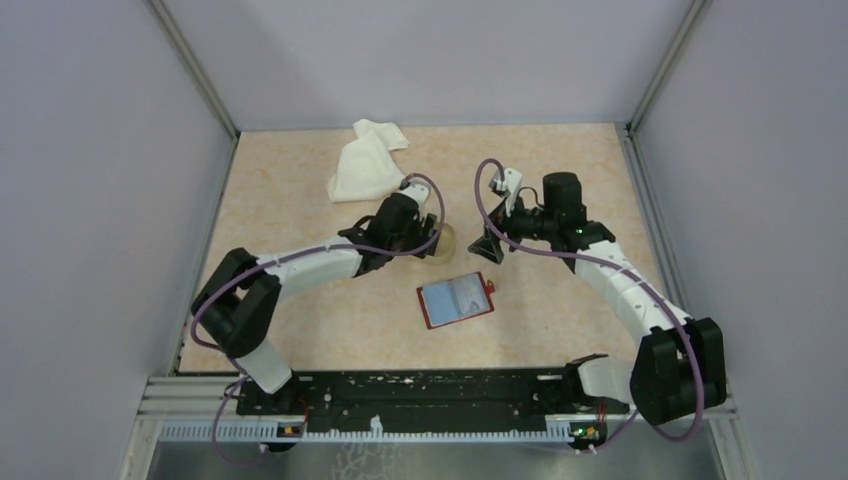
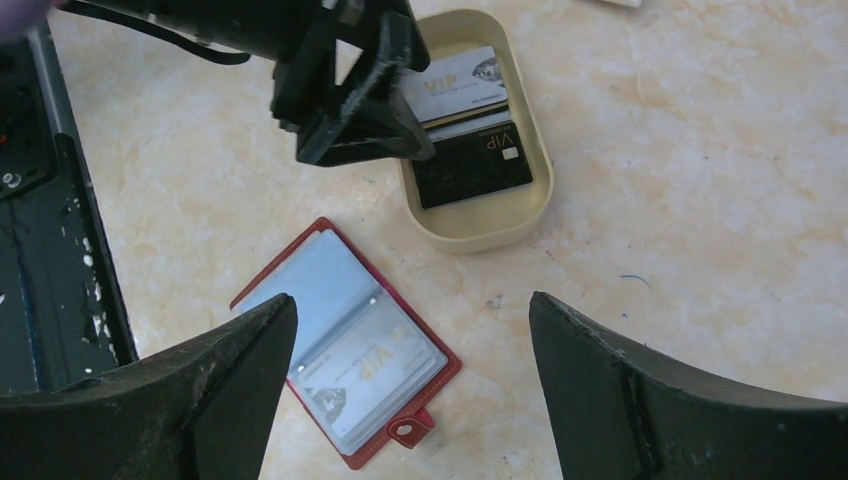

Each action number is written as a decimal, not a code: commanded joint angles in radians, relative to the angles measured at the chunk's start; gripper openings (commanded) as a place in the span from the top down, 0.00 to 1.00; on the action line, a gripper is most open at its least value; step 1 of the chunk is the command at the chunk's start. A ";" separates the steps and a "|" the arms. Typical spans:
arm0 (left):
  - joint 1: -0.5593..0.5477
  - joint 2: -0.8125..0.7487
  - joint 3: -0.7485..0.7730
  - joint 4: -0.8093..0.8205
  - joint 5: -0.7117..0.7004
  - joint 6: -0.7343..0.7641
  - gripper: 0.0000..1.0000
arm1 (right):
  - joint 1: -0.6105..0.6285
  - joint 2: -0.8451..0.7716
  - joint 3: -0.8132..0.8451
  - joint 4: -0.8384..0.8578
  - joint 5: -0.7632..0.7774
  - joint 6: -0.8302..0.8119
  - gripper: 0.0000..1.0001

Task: Put the credit cards into the card holder
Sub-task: Pick up the storage box at the center of the board.

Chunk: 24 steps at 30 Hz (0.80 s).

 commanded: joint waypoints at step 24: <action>-0.004 -0.596 -0.419 0.110 0.133 -0.076 0.04 | -0.107 -0.056 -0.017 0.061 -0.129 -0.005 0.14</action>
